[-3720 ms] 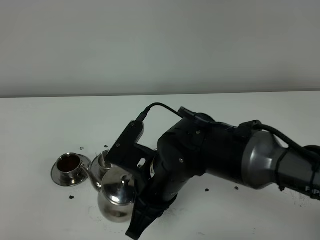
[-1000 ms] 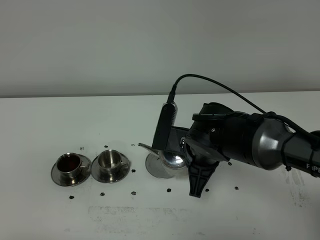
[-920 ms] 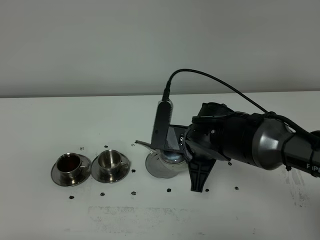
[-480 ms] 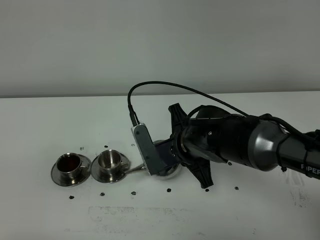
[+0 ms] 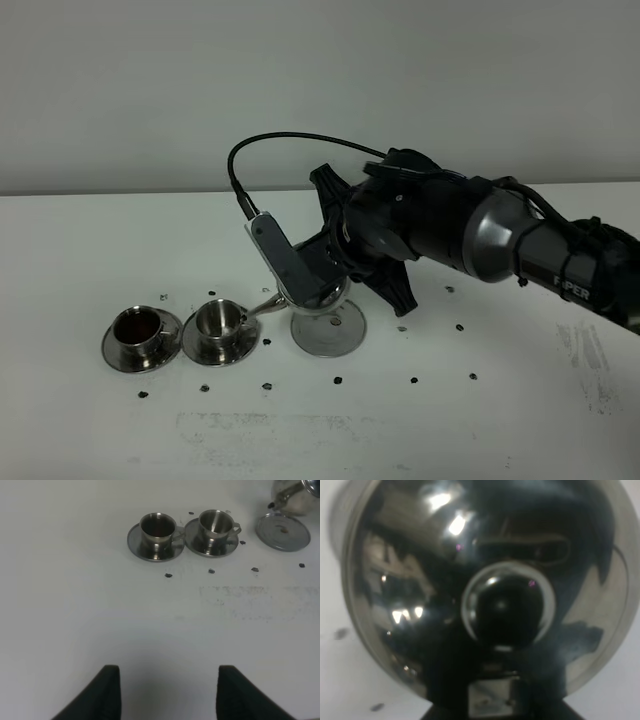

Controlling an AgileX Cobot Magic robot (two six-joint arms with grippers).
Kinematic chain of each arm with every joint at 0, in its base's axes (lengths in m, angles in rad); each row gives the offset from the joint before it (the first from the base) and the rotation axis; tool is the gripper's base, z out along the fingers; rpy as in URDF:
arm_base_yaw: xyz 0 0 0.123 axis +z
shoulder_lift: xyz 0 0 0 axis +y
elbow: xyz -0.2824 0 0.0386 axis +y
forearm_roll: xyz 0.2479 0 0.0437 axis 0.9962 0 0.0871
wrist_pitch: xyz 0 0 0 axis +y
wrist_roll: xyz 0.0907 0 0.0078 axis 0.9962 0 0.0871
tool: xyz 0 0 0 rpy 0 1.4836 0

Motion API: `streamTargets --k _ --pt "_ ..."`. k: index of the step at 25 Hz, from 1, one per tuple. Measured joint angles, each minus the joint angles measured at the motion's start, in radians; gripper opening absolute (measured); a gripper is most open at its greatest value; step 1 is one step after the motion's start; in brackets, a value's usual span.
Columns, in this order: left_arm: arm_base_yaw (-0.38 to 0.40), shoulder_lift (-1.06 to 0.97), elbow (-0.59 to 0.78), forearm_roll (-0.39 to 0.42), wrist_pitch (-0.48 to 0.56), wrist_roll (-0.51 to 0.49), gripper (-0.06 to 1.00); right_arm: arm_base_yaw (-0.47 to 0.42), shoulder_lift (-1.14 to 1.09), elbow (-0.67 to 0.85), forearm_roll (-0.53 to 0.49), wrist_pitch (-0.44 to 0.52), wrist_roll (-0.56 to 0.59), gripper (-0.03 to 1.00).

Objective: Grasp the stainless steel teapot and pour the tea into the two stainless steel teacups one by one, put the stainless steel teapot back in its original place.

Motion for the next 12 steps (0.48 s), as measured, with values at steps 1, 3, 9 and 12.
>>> streamTargets --k 1,3,9,12 --pt "0.000 0.000 0.000 0.000 0.000 0.000 0.49 -0.002 0.020 -0.030 0.012 0.009 -0.022 0.21" --pt "0.000 0.000 0.000 0.000 0.000 0.000 0.49 -0.007 0.054 -0.097 0.034 0.021 -0.066 0.21" --pt "0.000 0.000 0.000 0.000 0.000 0.000 0.49 -0.009 0.149 -0.269 0.080 0.047 -0.116 0.21" --pt "0.000 0.000 0.000 0.000 0.000 0.000 0.49 -0.010 0.190 -0.339 0.104 0.067 -0.132 0.21"
